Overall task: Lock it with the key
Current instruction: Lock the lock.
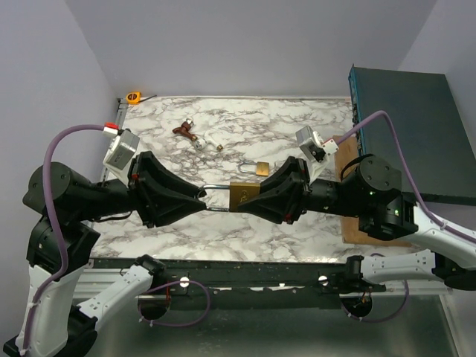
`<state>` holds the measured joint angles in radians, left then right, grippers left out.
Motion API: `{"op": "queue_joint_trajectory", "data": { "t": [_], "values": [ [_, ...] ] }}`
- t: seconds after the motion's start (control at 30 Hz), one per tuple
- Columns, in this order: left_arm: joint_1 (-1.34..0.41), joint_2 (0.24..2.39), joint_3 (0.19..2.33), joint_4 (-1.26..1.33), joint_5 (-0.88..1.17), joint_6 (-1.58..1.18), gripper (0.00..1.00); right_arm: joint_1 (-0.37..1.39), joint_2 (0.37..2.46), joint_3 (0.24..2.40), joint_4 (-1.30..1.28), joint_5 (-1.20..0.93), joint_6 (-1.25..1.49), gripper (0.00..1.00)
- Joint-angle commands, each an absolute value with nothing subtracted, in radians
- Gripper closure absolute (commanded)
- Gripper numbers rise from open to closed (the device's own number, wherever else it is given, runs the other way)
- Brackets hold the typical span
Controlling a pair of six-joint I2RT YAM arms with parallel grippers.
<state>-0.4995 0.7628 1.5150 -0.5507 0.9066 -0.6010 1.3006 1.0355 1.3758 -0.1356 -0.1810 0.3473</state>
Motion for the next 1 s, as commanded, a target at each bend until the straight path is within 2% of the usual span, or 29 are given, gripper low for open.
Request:
{"op": "queue_joint_trajectory", "data": {
  "t": [0.0,0.1,0.17,0.3,0.97],
  "values": [
    [-0.501,0.761,1.526,-0.624,0.946,-0.541,0.66,1.302,1.011,1.448,-0.093,-0.199,0.341,0.99],
    [-0.502,0.759,1.515,-0.606,0.956,-0.555,0.7,1.302,1.035,1.469,-0.117,-0.22,0.334,0.99],
    [-0.502,0.76,1.513,-0.593,0.964,-0.565,0.76,1.302,1.047,1.478,-0.126,-0.227,0.333,0.99],
    [-0.502,0.758,1.509,-0.593,0.974,-0.571,1.0,1.302,1.052,1.48,-0.13,-0.225,0.33,0.99],
    [-0.503,0.72,1.438,-0.44,0.966,-0.676,1.0,1.302,1.159,1.556,-0.143,-0.438,0.392,0.99]
  ]
}}
